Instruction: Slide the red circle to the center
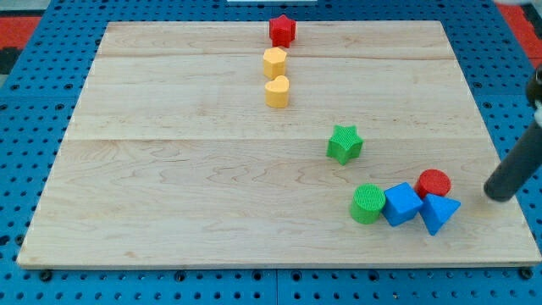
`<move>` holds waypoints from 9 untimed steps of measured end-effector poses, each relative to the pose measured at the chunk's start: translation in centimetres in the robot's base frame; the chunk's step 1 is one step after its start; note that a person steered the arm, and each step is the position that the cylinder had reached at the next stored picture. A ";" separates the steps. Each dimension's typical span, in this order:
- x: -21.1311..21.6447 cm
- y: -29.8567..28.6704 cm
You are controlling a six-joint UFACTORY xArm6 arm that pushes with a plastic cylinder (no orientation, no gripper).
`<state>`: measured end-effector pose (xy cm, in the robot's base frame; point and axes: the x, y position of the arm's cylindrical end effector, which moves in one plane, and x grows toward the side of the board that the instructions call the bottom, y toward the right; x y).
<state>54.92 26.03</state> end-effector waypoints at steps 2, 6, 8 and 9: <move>-6.1 -10.9; -5.9 -23.9; -5.8 -28.6; -9.2 -30.7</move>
